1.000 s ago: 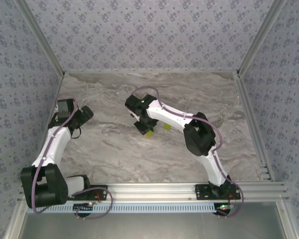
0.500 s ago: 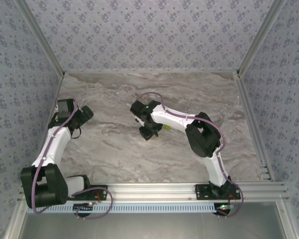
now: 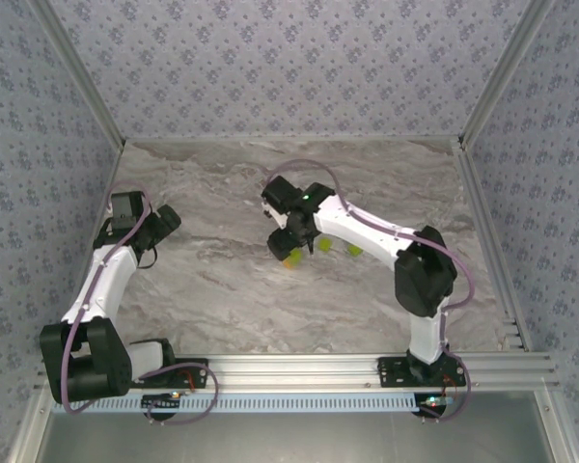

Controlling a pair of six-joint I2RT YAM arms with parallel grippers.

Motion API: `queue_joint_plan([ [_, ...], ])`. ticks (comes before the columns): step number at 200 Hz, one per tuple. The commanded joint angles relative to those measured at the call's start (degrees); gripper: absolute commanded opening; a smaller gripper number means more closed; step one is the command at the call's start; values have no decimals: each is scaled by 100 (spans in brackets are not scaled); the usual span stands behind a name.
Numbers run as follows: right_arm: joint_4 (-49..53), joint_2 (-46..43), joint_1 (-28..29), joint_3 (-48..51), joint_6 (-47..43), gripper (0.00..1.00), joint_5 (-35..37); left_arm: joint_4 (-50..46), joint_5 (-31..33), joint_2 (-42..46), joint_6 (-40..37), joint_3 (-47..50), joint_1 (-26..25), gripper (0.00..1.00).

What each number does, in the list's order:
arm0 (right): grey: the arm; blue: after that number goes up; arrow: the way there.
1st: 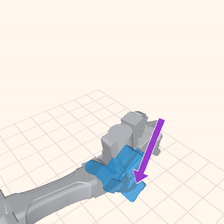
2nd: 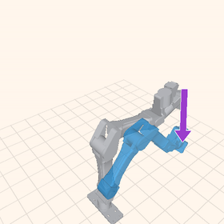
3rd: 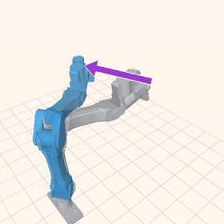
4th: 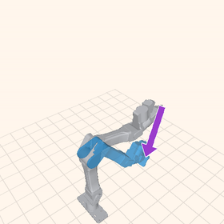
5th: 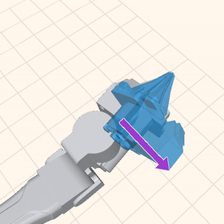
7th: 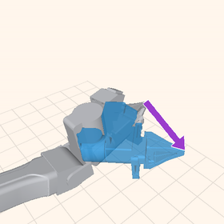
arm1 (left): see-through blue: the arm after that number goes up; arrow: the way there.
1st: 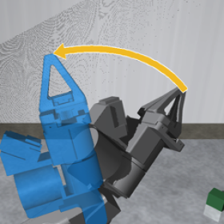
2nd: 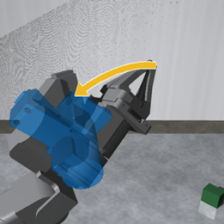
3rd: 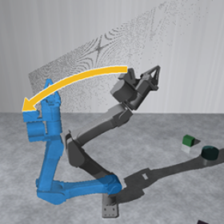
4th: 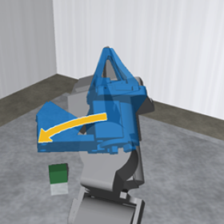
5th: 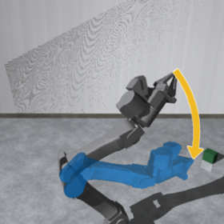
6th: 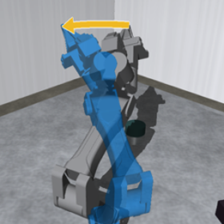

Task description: Assemble a carrot with lego

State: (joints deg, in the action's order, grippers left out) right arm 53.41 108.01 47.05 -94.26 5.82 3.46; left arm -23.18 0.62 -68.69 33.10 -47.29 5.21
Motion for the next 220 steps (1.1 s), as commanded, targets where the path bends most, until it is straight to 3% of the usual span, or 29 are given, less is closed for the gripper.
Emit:
queue_joint_plan([
  [1, 208, -422, -254, 120, -131, 76, 165, -19, -99, 69, 30, -95, 5, 92],
  [36, -104, -753, -919, 841, -500, 76, 128, 6, -115, 53, 38, -95, 8, 92],
  [72, -718, -503, -1339, 1459, -1006, 74, 31, 24, -135, -2, 47, -113, 13, 92],
  [140, -1241, 422, -1496, 1319, -1188, 70, -243, 33, -132, -12, 38, -94, 10, 92],
  [220, -1254, 747, -1538, 1242, -1250, 52, -306, 73, -124, -65, 29, -78, 11, 92],
])
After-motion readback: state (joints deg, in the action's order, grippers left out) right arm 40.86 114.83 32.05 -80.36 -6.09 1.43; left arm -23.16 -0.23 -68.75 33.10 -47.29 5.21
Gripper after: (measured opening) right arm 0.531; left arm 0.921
